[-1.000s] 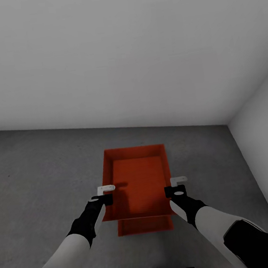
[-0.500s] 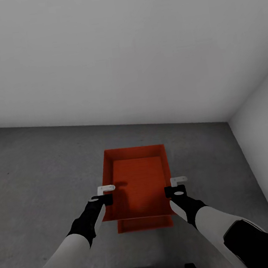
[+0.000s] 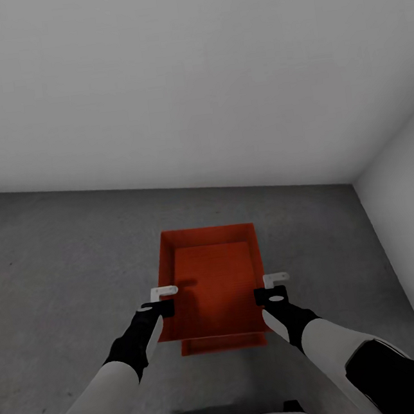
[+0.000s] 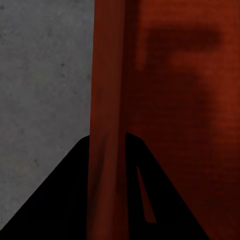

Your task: Move the two storage containers from the living room to the garage. In the garage, place one container on the floor and stack the other container on top of it (either order is fine).

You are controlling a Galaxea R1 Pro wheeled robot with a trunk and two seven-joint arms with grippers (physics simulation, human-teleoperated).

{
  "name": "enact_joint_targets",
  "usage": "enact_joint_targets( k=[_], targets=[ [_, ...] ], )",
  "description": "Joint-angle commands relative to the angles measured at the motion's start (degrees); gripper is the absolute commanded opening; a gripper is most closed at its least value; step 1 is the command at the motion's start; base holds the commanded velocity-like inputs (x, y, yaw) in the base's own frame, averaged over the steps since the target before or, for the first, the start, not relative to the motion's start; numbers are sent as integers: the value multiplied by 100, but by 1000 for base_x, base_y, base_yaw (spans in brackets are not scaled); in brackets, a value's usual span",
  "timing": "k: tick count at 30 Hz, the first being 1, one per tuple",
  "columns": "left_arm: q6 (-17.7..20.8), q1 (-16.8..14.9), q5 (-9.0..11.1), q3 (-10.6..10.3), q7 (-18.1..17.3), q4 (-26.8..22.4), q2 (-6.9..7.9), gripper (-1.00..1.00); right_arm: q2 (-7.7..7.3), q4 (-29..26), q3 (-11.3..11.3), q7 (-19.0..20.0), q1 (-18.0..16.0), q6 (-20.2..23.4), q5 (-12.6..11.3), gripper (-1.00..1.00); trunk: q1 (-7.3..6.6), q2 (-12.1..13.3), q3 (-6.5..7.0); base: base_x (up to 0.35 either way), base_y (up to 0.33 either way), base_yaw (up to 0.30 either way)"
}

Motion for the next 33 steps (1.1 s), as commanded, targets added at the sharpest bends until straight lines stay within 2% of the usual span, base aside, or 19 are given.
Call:
enact_joint_targets(
  k=[1, 33],
  targets=[
    [34, 0, -26, 92, -14, -1, -217, -100, 45, -21, -100, -5, -4, -93, 93, -100, 1, -4, -13, 0, 0, 0],
    [34, 0, -27, 91, -8, -1, -217, -100, 44, -21, -100, -3, -4, -92, 96, -100, 1, -4, -304, 0, 0, 0]
  ],
)
